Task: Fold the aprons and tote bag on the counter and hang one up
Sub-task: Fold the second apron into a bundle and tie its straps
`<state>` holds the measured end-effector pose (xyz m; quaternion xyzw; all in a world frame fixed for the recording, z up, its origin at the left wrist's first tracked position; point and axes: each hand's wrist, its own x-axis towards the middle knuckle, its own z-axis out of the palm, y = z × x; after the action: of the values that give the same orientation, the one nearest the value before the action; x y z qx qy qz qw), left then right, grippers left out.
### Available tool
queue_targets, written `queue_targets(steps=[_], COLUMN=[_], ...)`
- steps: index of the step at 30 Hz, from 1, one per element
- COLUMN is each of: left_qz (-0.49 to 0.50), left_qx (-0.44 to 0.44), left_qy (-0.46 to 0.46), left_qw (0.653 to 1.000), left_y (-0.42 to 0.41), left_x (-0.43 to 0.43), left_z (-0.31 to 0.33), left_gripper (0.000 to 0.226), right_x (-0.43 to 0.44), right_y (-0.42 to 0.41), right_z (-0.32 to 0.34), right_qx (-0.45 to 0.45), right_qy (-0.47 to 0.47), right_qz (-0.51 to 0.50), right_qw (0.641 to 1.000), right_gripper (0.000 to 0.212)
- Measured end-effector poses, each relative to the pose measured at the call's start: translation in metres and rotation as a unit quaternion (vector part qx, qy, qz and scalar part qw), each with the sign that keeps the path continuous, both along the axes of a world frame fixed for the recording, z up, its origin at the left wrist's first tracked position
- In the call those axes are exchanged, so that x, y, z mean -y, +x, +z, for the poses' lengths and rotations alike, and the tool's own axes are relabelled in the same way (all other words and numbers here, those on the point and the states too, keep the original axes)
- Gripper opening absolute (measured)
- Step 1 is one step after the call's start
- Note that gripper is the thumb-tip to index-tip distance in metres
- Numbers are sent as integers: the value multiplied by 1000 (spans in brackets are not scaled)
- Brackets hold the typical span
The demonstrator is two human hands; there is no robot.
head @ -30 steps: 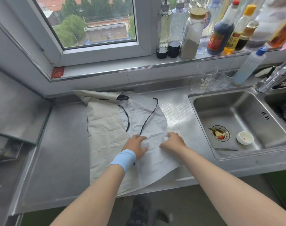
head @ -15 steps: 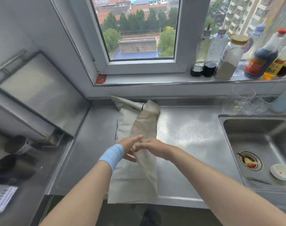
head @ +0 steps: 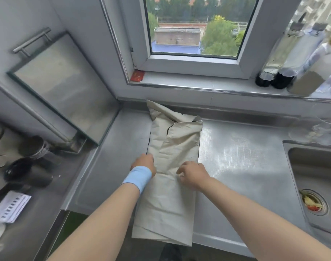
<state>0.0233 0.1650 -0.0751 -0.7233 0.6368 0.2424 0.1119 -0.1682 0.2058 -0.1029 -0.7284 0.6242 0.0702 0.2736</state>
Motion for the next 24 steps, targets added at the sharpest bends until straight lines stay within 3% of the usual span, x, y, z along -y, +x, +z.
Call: queue_targets(steps=[3, 6, 8, 12, 19, 22, 24], left_qz=[-49, -87, -117, -179, -181, -104, -50], left_qx=[-64, -124, -144, -150, -155, -154, -165], left_qy=[-59, -86, -97, -94, -57, -34, -24], left_qw=[995, 985, 978, 968, 970, 982, 985], left_y=[-21, -47, -64, -98, -140, -148, -148], left_x=[26, 56, 79, 125, 184, 198, 206], left_z=[8, 12, 14, 16, 13, 11, 9], left_gripper=[28, 30, 35, 46, 41, 39, 25], right_x=[24, 54, 77, 121, 156, 160, 161], right_y=[-10, -28, -41, -57, -56, -56, -55], right_z=[11, 19, 24, 24, 24, 22, 15], right_qx=[20, 77, 136, 276, 389, 437, 430], right_qy=[-50, -70, -37, 39, 27, 31, 34], right_qz=[-64, -214, -333, -502, -435, -447, -474], right_qw=[996, 971, 932, 819, 811, 780, 768], right_gripper=[35, 35, 37, 55, 57, 40, 34])
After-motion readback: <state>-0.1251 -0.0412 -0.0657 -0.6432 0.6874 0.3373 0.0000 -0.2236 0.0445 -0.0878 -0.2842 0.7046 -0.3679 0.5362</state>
